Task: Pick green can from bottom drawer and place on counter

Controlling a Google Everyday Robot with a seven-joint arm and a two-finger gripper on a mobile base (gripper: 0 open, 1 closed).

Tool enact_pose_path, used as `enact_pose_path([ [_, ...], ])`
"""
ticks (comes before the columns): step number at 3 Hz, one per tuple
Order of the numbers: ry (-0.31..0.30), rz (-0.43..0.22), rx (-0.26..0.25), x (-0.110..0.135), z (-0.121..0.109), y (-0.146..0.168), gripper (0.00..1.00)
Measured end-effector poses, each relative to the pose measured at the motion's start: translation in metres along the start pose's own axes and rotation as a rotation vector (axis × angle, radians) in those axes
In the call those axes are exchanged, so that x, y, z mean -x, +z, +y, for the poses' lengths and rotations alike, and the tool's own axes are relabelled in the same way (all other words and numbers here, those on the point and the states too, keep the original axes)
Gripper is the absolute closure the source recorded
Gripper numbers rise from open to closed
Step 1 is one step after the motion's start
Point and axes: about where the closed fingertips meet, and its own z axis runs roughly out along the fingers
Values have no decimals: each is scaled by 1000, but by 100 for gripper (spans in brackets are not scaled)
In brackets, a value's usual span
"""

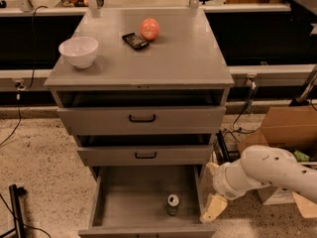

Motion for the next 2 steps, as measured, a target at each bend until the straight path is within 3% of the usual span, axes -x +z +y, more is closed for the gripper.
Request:
enact_pose_path([
  [1, -43, -187, 17, 25, -4, 28, 0],
  [2, -143, -413, 11, 73, 3, 70, 0],
])
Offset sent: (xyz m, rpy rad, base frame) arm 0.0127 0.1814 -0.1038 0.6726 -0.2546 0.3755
